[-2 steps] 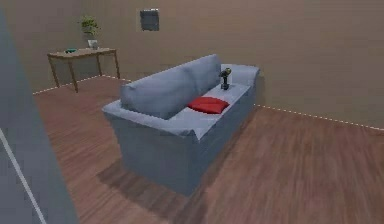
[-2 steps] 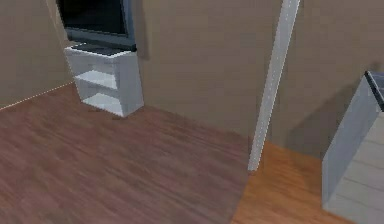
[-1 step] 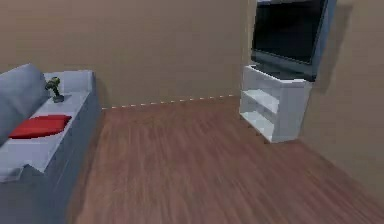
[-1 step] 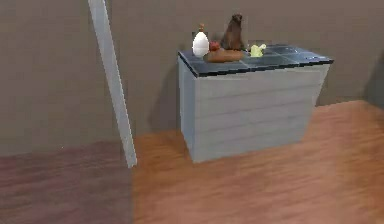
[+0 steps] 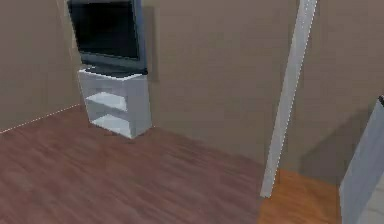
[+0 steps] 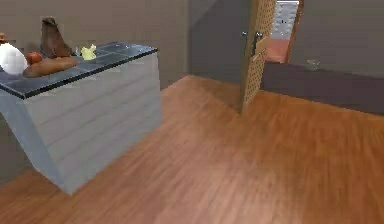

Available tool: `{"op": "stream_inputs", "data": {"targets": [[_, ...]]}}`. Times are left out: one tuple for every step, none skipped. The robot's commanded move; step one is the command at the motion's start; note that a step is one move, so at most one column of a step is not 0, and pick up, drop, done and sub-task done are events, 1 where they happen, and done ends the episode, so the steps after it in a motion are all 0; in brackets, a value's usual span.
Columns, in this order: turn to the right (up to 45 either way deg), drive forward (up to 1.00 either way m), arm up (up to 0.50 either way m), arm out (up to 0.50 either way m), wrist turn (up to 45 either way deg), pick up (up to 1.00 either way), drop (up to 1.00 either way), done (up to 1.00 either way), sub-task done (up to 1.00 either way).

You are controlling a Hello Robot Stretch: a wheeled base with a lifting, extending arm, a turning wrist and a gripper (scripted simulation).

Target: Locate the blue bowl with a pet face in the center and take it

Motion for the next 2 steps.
{"op": "stream_inputs", "data": {"targets": [[30.0, 0.00, 0.00, 0.00, 0.0, 0.00, 0.00, 0.00, 0.00], [0.0, 0.25, 0.00, 0.00, 0.0, 0.00, 0.00, 0.00, 0.00]]}}
